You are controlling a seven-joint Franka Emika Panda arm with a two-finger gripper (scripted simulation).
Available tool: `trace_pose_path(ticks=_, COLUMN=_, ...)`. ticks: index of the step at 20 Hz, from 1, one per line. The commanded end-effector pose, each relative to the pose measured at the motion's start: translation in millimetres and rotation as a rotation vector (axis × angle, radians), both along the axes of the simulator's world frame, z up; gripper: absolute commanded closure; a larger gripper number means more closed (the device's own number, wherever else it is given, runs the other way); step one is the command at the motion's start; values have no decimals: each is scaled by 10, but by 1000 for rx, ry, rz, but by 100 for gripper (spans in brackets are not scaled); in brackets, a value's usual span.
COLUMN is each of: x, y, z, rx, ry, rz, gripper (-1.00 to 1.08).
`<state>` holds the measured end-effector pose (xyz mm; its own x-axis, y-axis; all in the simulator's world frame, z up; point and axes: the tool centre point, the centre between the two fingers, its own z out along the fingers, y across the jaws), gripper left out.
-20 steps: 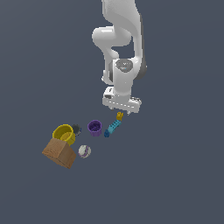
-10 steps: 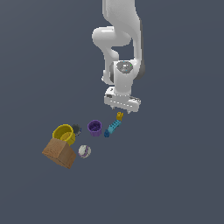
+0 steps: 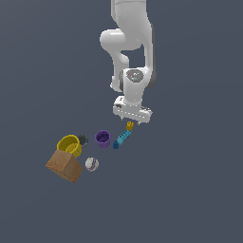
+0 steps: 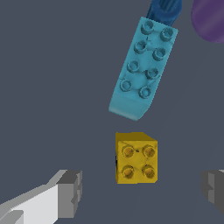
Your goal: Pick up a designated object from a clutter of objects.
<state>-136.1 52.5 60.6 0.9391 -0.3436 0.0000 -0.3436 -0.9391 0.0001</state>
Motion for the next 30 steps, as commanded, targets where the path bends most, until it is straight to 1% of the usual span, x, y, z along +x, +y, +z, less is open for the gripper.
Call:
trace_pose_path(ticks=1, x=-5, y=0, z=-86, rx=0, ry=0, rz=0, gripper=-92)
trace_pose_path(ticks=8, x=-12, y=-2, z=-336, rx=0, ry=0, rz=-2, gripper=-92)
trace_pose_path(ticks=16, x=-4, y=2, z=-387, rx=0, ry=0, rz=-2, gripper=-92)
trace_pose_path(ticks=17, x=-4, y=2, z=-387, rx=0, ry=0, rz=-2, gripper=108)
trace_pose_path(ticks=30, x=1, y=-11, z=-368, rx=0, ry=0, rz=-2, gripper=108)
